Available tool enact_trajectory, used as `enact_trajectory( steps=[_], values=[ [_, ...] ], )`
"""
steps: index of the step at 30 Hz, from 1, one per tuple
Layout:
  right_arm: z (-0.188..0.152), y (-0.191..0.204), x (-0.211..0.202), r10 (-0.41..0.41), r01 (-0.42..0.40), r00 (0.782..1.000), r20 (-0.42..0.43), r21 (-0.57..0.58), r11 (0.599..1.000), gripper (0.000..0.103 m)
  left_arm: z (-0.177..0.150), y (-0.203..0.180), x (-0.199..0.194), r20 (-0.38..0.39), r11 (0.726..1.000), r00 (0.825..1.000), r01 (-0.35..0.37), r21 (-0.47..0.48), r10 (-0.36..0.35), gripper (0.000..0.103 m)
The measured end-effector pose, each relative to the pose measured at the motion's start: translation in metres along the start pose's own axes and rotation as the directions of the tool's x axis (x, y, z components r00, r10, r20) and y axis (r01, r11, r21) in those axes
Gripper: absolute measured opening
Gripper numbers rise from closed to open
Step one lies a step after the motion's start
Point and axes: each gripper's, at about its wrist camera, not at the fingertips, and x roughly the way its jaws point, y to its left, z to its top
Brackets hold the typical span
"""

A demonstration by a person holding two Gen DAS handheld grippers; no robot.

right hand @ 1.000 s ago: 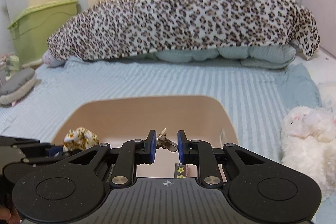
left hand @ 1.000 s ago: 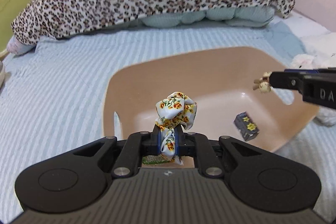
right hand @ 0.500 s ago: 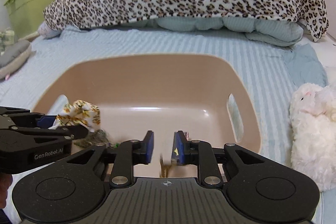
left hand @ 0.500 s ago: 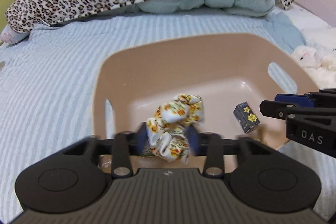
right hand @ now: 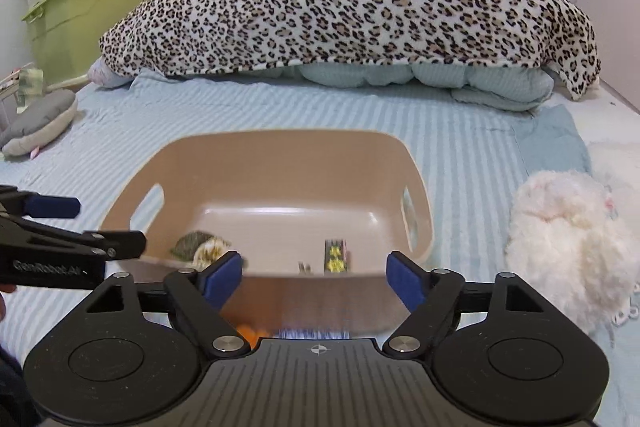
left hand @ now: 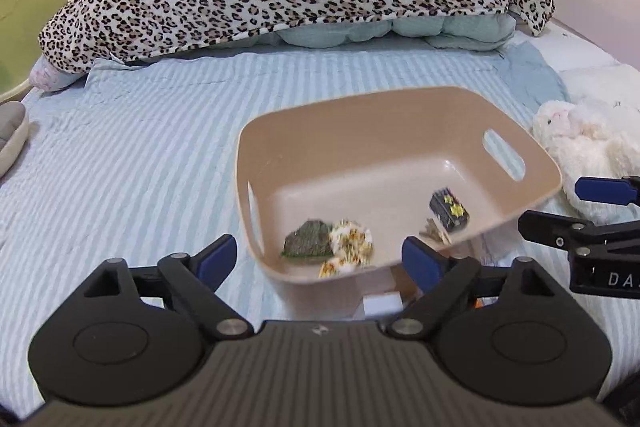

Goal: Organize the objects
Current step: 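Open both grippers to drop scrunchie and keychain into the basket, then grasp the small white box with the left gripper while the right grasps the orange plush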

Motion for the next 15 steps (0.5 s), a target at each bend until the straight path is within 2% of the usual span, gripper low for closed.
enact_trajectory(
  steps=[2, 15],
  values=[
    [-0.007, -0.001, -0.004, -0.001, 0.001, 1.0, -0.012, 0.004, 1.0, 0.091, -0.008, -0.002, -0.004, -0.017, 1.0, 1.0, 0.003, 0.014, -0.003, 0.091],
    [-0.058, -0.002, 0.03, -0.001, 0.001, 0.986, -0.165, -0.001, 1.0, 0.091, -0.057, -0.01, 0.018, -0.155, 0.998, 0.988, 0.007, 0.055, 0.002, 0.091]
  ],
)
